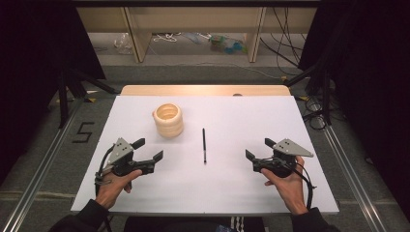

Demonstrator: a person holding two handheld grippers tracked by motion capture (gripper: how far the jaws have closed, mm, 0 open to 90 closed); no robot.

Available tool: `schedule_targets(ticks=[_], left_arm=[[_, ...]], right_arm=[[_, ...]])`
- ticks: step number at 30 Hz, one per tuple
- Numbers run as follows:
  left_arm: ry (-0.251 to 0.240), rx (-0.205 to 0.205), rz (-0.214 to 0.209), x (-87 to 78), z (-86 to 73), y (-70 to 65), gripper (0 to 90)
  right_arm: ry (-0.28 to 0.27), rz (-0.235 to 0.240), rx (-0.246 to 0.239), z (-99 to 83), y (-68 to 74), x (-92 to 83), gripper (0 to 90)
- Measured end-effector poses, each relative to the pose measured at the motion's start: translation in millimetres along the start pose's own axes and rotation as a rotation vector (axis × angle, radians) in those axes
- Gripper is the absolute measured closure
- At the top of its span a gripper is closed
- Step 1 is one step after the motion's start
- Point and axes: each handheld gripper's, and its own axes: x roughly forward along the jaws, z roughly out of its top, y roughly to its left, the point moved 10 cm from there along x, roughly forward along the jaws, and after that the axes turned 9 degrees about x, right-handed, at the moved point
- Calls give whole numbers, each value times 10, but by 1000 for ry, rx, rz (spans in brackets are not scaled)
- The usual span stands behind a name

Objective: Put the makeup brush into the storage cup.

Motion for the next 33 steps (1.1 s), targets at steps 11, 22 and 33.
schedule_targets(ticks=[11, 22, 33], left_arm=[[2, 2, -2, -4, -3, -2, 158], [7, 0, -1, 12, -16, -8, 158], [11, -3, 0, 14, -25, -4, 158]], right_arm=[[18, 10, -22, -17, 39, 36, 156], [42, 17, -41, 14, 61, 103, 159], [138, 45, -104, 82, 239, 400, 182]])
